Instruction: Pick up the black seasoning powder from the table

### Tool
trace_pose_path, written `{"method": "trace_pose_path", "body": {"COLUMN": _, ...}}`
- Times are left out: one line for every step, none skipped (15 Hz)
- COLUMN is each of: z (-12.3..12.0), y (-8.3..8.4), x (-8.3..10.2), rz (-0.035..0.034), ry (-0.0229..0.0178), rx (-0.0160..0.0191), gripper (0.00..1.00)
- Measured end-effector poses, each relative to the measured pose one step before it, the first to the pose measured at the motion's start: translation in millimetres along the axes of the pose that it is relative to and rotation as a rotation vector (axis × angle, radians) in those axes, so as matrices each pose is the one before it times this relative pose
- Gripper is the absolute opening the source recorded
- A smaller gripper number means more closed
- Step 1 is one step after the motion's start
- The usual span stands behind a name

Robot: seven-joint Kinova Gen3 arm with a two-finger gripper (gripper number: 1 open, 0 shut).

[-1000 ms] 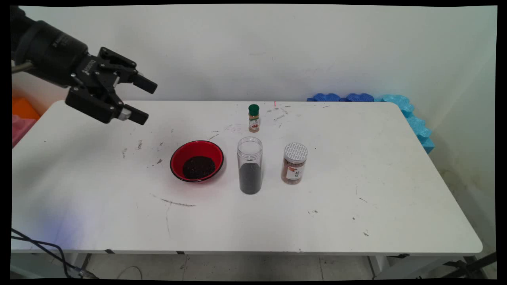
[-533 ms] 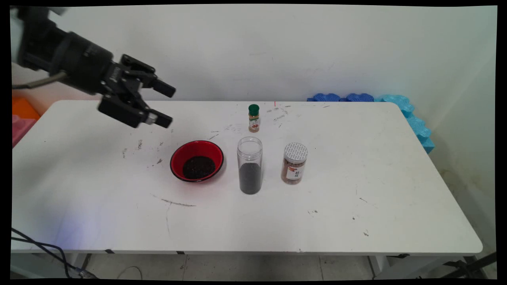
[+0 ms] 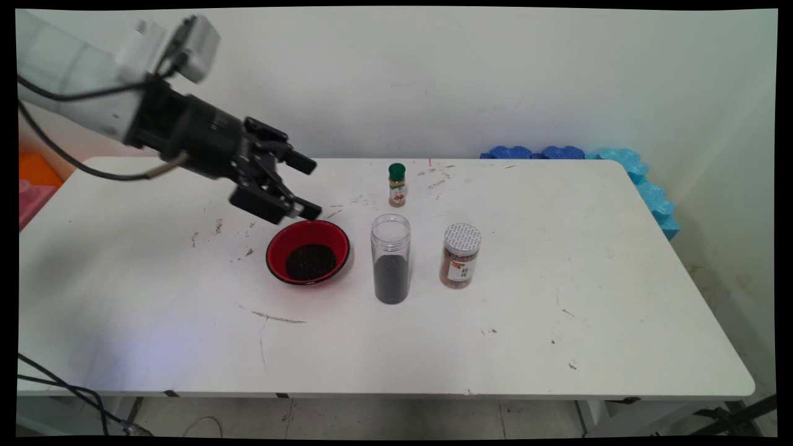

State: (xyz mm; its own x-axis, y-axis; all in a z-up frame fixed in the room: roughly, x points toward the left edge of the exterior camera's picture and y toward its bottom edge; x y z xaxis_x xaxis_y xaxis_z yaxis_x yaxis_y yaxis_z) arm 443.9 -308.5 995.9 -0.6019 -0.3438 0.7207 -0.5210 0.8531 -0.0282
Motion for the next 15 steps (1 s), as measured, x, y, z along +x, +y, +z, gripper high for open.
{"method": "trace_pose_path", "body": {"z": 8.96, "y": 0.64, "x": -0.95, "rz": -0.00016, "ry": -0.00434, "rx": 0.00497, "gripper": 1.00}}
{"method": "trace_pose_path", "body": {"z": 5.55, "y": 0.37, "x": -0.66, "rz": -0.00023, "ry": -0.00247, "rx": 0.00351, "gripper": 1.00}}
{"method": "trace_pose_path", "body": {"z": 8.29, "y": 0.49, "x": -1.33, "rz": -0.00068, "ry": -0.00395, "rx": 0.00563, "gripper": 1.00}}
{"method": "trace_pose_path", "body": {"z": 5.39, "y": 0.21, "x": -0.74, "rz": -0.00030, "ry": -0.00260, "rx": 0.00316, "gripper": 1.00}}
{"method": "trace_pose_path", "body": {"z": 8.21, "y": 0.16, "x": -1.32, "rz": -0.00025, "ry": -0.00409, "rx": 0.00412, "gripper": 1.00}}
{"method": "trace_pose_path", "body": {"z": 5.16, "y": 0.16, "x": -0.96, "rz": -0.00020, "ry": -0.00291, "rx": 0.00250, "gripper": 1.00}}
{"method": "trace_pose_path", "body": {"z": 7.34, "y": 0.32, "x": -1.63, "rz": 0.00064, "ry": -0.00387, "rx": 0.00270, "gripper": 1.00}}
{"method": "trace_pose_path", "body": {"z": 4.65, "y": 0.19, "x": -1.05, "rz": 0.00058, "ry": -0.00252, "rx": 0.00148, "gripper": 1.00}}
{"method": "trace_pose_path", "body": {"z": 6.49, "y": 0.42, "x": -1.69, "rz": 0.00136, "ry": -0.00312, "rx": 0.00149, "gripper": 1.00}}
{"method": "trace_pose_path", "body": {"z": 4.13, "y": 0.22, "x": -1.10, "rz": 0.00097, "ry": -0.00205, "rx": 0.00060, "gripper": 1.00}}
{"method": "trace_pose_path", "body": {"z": 5.94, "y": 0.63, "x": -1.82, "rz": 0.00287, "ry": -0.00316, "rx": -0.00033, "gripper": 1.00}}
{"method": "trace_pose_path", "body": {"z": 3.71, "y": 0.33, "x": -1.19, "rz": 0.00159, "ry": -0.00195, "rx": -0.00005, "gripper": 1.00}}
{"method": "trace_pose_path", "body": {"z": 5.33, "y": 0.56, "x": -1.96, "rz": 0.00171, "ry": -0.00289, "rx": -0.00005, "gripper": 1.00}}
{"method": "trace_pose_path", "body": {"z": 3.45, "y": 0.31, "x": -1.24, "rz": 0.00088, "ry": -0.00192, "rx": -0.00008, "gripper": 1.00}}
{"method": "trace_pose_path", "body": {"z": 5.04, "y": 0.38, "x": -1.90, "rz": 0.00058, "ry": -0.00221, "rx": 0.00067, "gripper": 1.00}}
